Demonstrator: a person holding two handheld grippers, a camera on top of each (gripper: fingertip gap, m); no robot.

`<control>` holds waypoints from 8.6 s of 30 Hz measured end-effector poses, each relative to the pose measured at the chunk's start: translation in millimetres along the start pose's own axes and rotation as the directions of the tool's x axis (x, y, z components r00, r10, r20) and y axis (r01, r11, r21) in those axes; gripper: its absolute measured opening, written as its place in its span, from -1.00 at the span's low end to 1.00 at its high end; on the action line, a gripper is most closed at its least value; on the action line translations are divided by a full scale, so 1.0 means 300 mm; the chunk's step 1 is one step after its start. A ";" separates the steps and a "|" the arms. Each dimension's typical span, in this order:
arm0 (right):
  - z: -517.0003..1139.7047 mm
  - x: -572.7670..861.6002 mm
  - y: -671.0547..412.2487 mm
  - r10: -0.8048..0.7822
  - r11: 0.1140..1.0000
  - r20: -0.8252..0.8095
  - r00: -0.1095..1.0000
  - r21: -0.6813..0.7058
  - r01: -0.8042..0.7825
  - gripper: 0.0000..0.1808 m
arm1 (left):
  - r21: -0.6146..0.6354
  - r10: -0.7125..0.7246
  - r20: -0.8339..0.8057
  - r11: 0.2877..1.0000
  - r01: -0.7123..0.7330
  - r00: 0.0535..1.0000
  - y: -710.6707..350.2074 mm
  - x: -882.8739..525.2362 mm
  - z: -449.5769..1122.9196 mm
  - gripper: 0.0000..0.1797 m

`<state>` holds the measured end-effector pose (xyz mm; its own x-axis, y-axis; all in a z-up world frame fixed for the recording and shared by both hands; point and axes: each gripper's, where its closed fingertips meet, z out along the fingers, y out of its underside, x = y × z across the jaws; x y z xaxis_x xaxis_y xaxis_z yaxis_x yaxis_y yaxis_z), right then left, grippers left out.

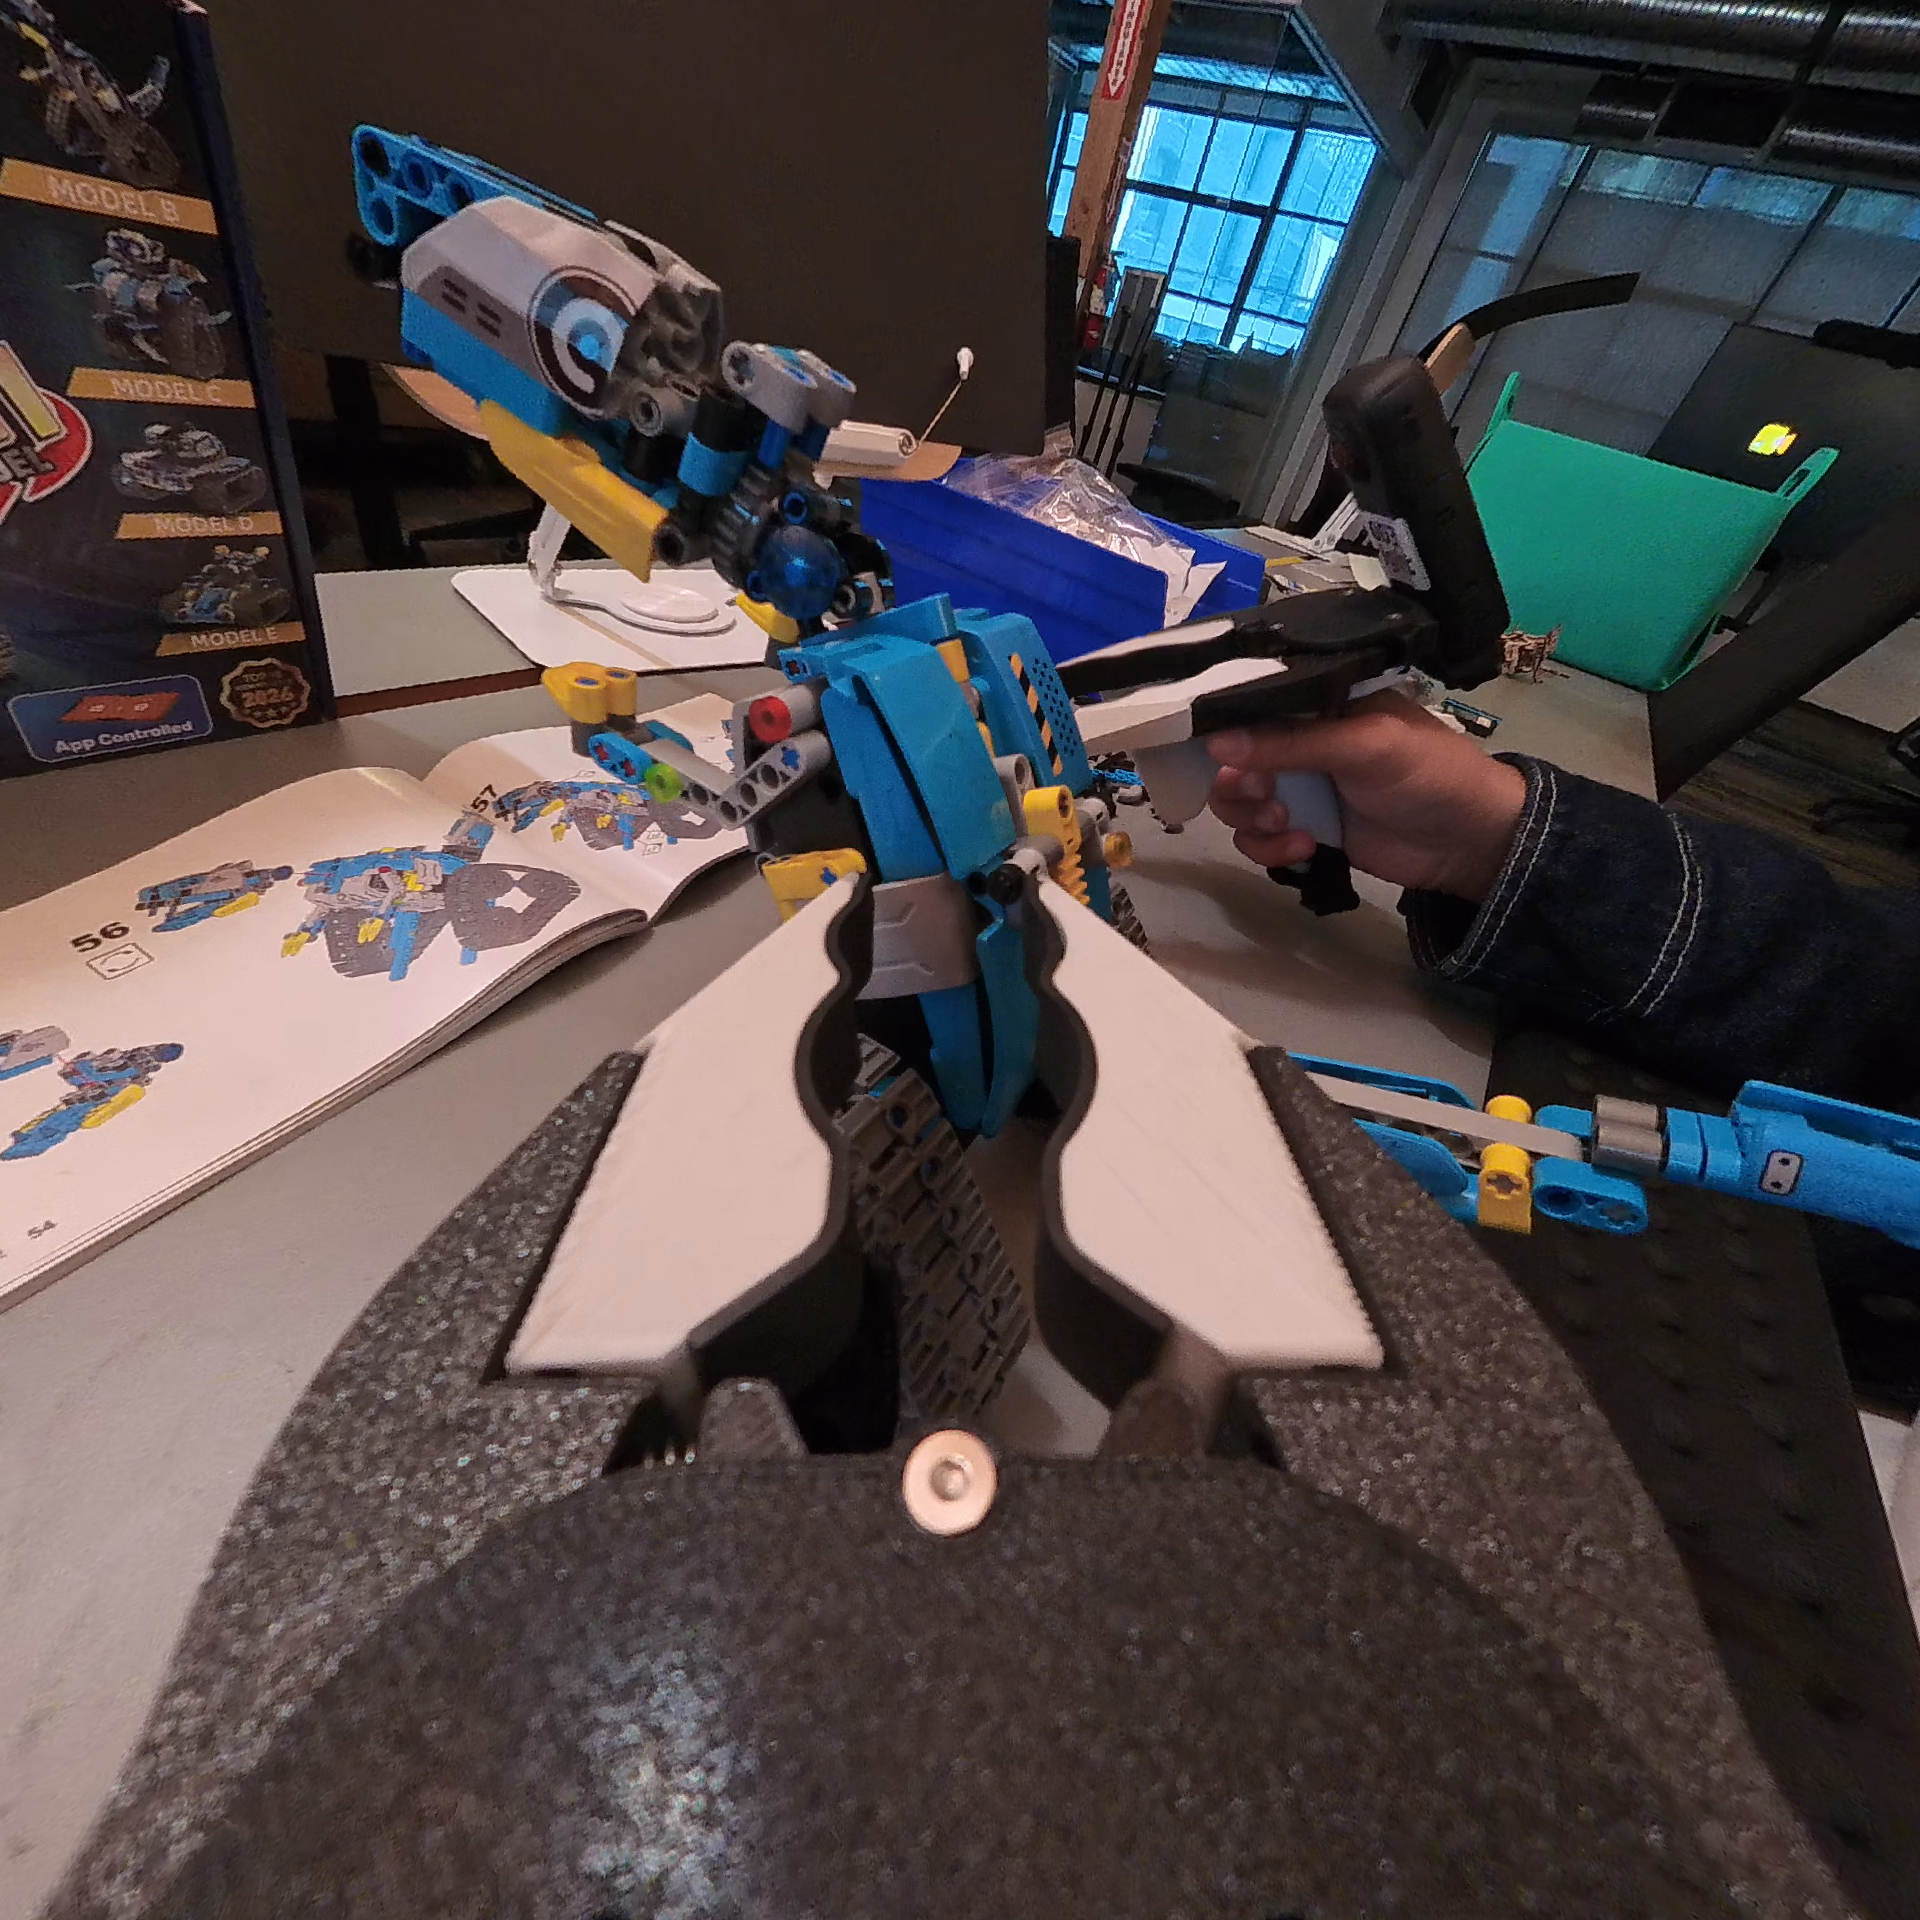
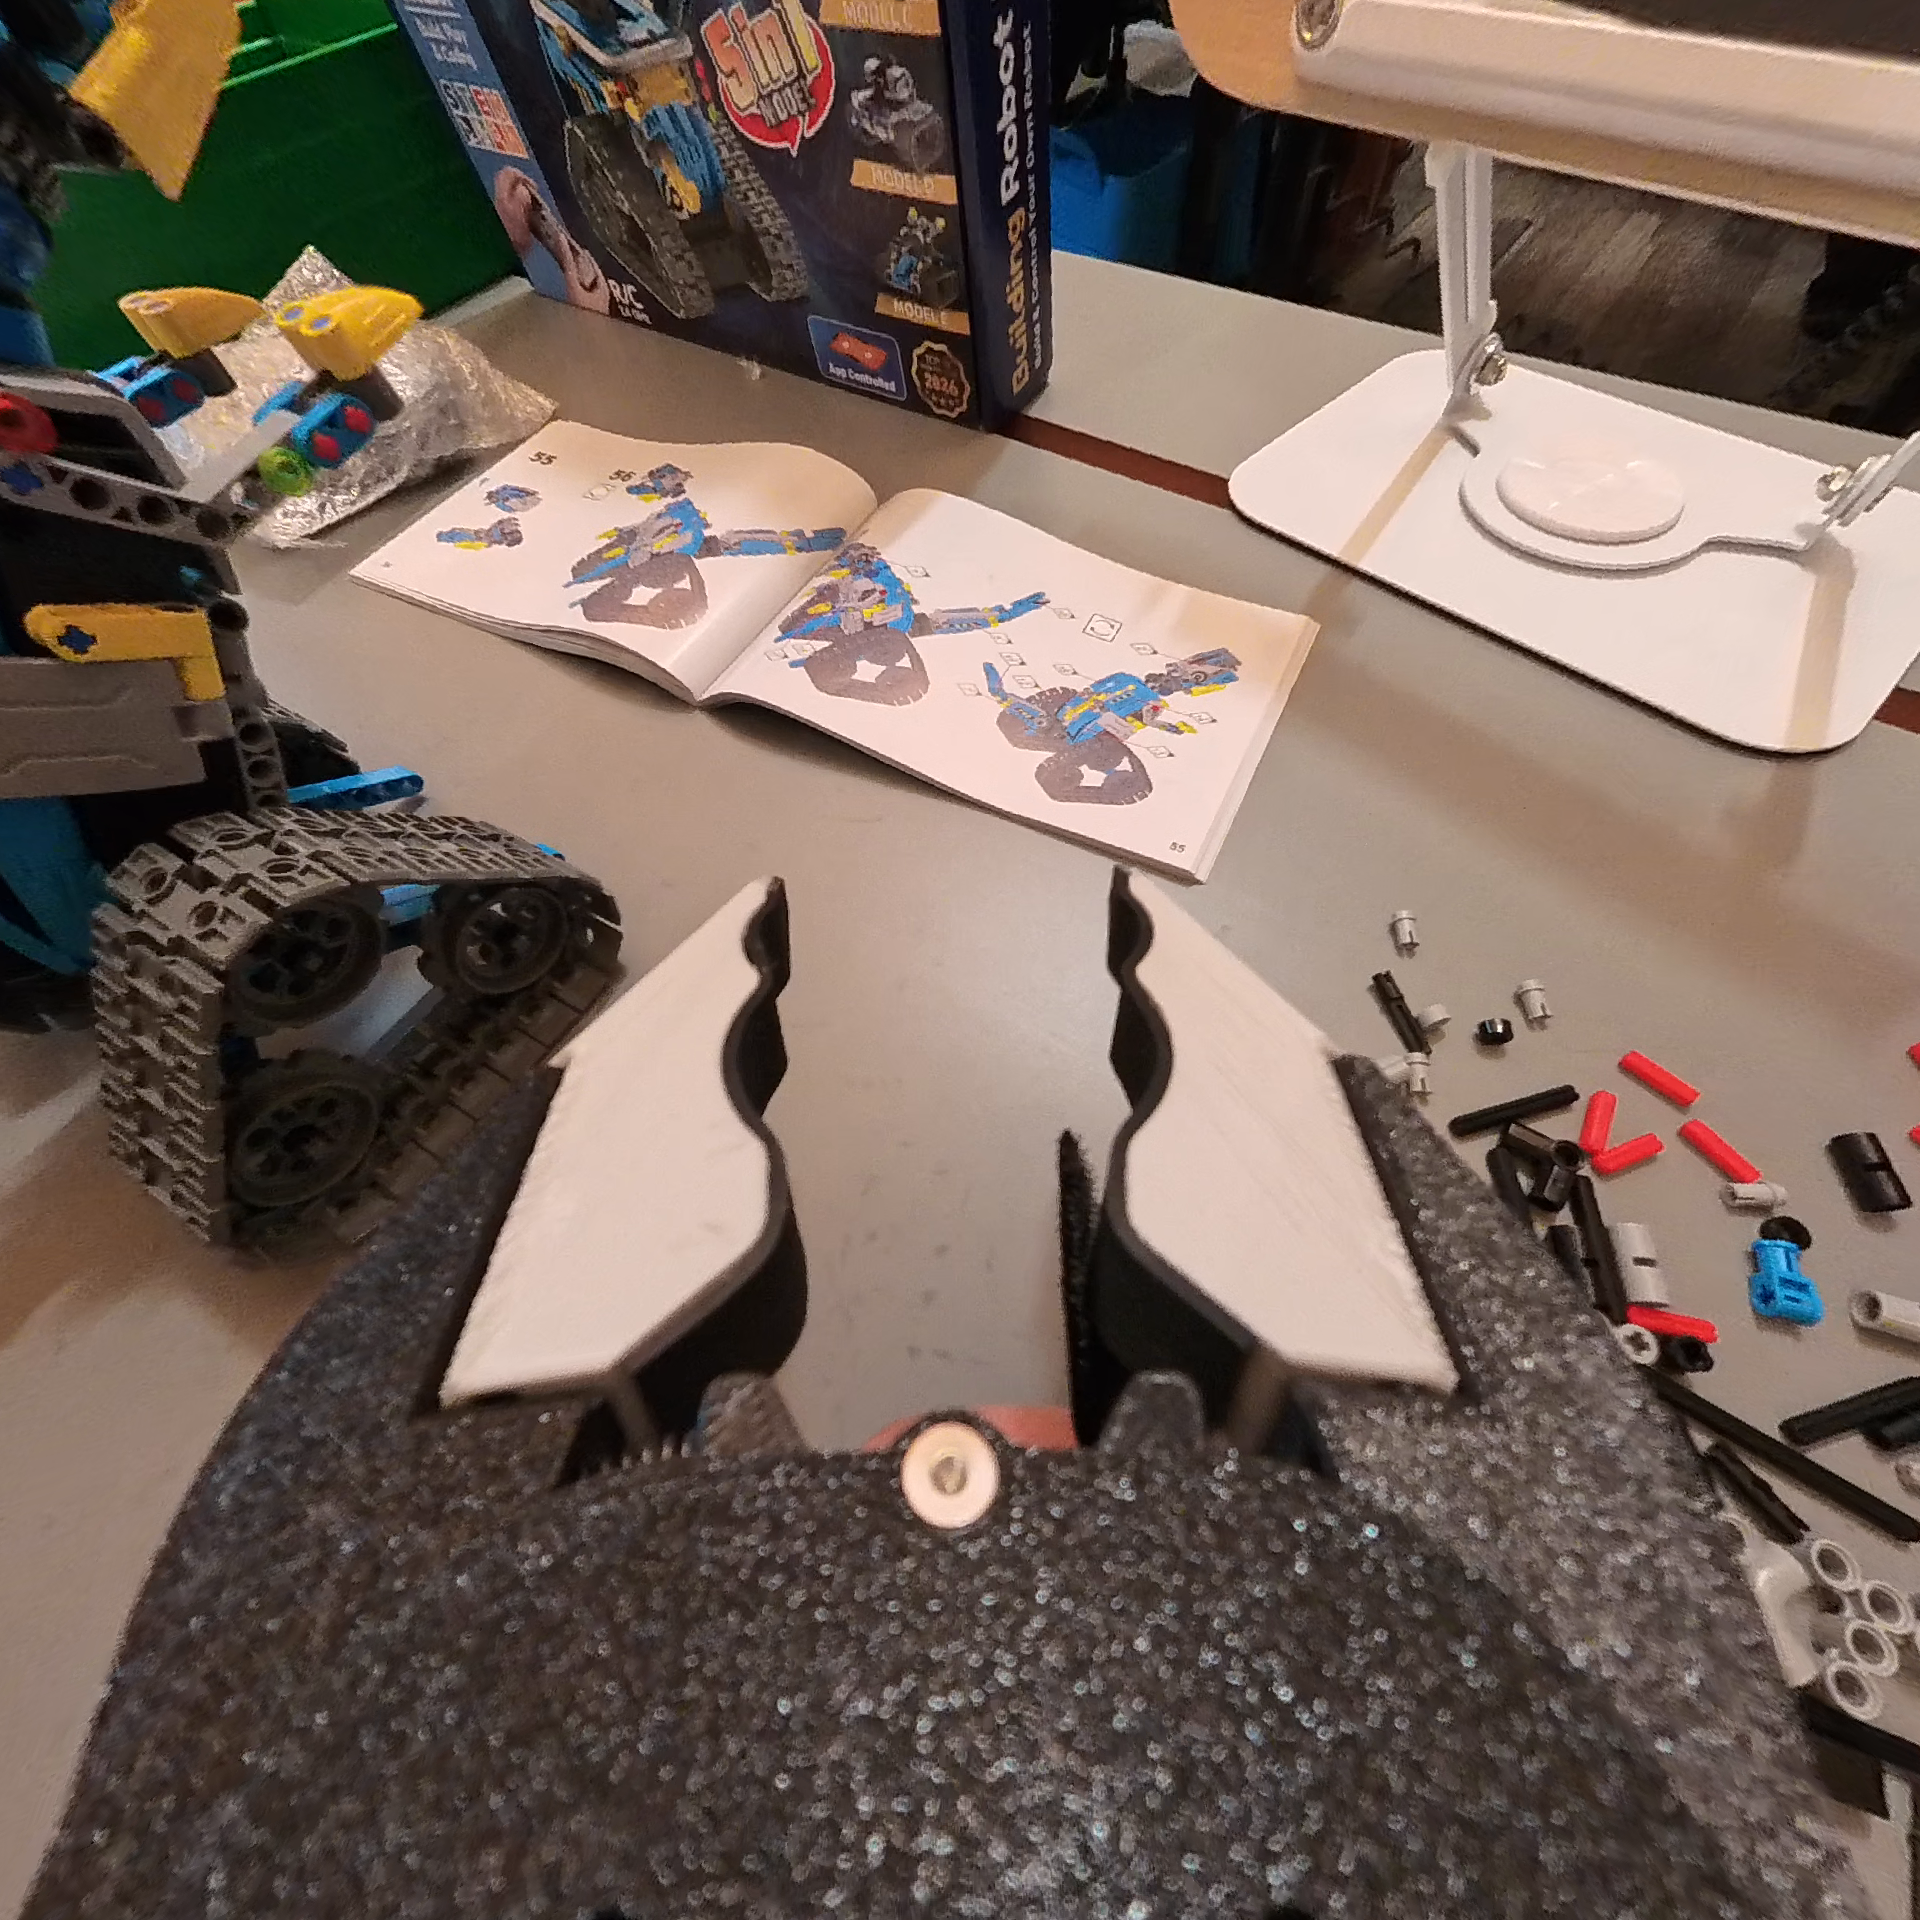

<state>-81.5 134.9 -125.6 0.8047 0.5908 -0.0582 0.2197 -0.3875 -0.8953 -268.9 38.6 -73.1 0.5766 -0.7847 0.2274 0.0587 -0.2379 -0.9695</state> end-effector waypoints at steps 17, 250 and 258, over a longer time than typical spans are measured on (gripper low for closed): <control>0.002 -0.001 0.002 -0.001 1.000 0.004 1.000 -0.009 0.001 -0.32 | -0.636 0.206 0.464 0.755 0.161 0.862 0.319 -0.209 -0.947 -0.48; -0.417 -0.928 -0.380 -0.017 0.972 0.998 0.064 0.032 -0.234 -1.00 | -0.002 0.047 -0.008 0.999 -0.047 0.999 -0.273 0.427 -0.236 -0.97; -0.422 -0.937 -0.376 -0.023 0.974 0.998 0.061 0.035 -0.223 -1.00 | -0.018 0.054 -0.009 0.998 -0.055 0.998 -0.263 0.434 -0.225 -0.72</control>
<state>-262.6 -77.2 47.6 -0.5066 0.7507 -0.4241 0.0151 -0.4840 -0.8749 -253.6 -83.5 39.1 0.5719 -0.8014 0.1751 0.0121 -0.2052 -0.9786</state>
